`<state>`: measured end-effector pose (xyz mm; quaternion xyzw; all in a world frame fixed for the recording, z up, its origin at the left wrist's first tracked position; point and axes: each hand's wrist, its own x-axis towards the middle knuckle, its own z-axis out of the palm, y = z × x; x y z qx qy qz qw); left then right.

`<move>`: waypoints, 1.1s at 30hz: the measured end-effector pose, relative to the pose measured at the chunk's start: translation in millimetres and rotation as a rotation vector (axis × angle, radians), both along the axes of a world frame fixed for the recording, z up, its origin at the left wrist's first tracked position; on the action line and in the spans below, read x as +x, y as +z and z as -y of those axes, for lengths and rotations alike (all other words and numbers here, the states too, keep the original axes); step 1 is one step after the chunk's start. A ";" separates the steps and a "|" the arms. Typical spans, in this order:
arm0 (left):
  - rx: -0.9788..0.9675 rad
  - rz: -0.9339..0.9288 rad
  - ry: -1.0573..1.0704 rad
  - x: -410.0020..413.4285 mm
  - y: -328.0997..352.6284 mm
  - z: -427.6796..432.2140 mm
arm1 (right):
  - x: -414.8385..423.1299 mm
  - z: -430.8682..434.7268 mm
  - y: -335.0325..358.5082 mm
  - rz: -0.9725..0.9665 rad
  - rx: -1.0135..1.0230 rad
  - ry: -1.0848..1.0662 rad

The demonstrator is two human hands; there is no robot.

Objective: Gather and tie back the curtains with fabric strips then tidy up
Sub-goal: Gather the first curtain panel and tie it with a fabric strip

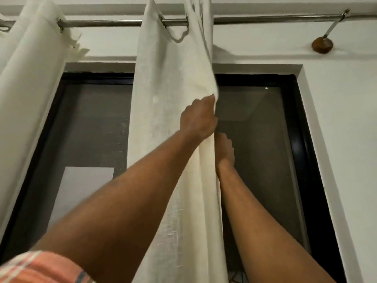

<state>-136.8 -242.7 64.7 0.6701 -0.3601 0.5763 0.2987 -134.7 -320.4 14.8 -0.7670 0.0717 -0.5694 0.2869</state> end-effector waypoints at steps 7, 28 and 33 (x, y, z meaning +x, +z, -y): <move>-0.240 -0.202 0.119 82.5 -56.0 -15.7 | 12.9 10.7 0.7 0.058 0.000 -0.017; -0.151 -0.256 -0.066 53.8 -145.9 41.5 | 11.8 9.7 -33.5 -0.008 -0.002 0.101; -0.045 -0.212 -0.208 58.8 -162.1 20.9 | 18.2 18.5 -47.2 -0.043 0.016 -0.035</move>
